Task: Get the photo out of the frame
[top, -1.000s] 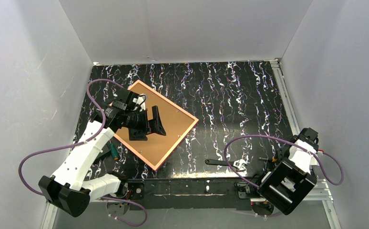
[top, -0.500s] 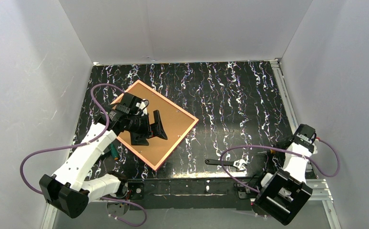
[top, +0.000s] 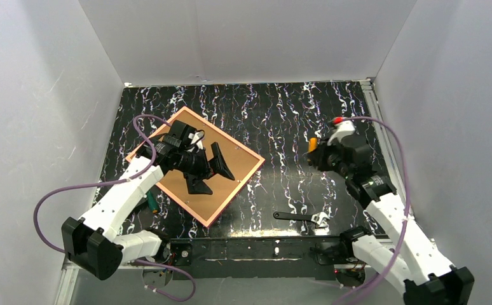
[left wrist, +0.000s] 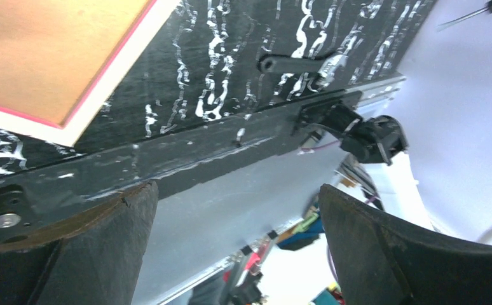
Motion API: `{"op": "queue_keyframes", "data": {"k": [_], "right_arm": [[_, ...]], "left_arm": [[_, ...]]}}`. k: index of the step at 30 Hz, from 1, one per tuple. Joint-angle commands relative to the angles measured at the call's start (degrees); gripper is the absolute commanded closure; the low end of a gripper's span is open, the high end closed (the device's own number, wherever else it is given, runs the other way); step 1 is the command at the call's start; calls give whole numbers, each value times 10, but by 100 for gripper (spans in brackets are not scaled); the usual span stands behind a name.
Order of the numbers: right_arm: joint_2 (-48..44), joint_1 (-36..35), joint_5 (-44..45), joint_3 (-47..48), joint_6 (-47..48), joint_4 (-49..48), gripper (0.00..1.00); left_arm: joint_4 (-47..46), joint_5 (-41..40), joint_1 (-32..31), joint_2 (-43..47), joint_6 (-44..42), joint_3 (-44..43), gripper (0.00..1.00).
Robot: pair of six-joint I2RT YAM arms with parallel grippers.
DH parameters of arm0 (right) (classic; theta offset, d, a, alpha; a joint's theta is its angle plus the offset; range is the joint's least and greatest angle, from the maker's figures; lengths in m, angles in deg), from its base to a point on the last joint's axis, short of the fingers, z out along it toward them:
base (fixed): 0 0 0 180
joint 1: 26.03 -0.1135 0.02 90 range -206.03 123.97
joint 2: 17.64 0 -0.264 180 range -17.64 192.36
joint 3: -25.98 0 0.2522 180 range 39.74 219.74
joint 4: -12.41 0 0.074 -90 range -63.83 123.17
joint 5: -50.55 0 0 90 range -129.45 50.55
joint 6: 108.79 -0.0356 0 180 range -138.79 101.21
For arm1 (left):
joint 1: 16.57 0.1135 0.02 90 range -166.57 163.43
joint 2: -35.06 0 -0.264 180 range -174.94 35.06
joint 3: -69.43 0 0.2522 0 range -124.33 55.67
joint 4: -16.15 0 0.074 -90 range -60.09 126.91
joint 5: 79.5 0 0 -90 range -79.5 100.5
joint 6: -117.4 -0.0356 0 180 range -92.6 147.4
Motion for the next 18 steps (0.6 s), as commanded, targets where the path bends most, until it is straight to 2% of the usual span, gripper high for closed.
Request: {"op": "queue_keyframes", "data": {"k": [1,5,9,10,14,16,18], "right_arm": [[-14,-139,-87,25,233,-51,99],[19,-242,-165,52,352,27,99],[70,-282,-253,100,363,114,99],[78,-284,-269,109,361,123,99],[101,-294,-311,123,351,141,99],[112,-304,-307,129,348,143,99],[118,-325,-275,130,347,140,99]], "left_arm": [[-21,89,-3,-11,80,-6,2],[-55,119,-4,-25,81,-8,5],[-73,159,-7,-50,48,-15,17],[-76,177,-7,-59,40,-18,17],[-77,241,-29,-98,-5,-34,2],[-77,245,-55,-110,-19,-40,2],[-80,236,-71,-116,-23,-44,7]]}}
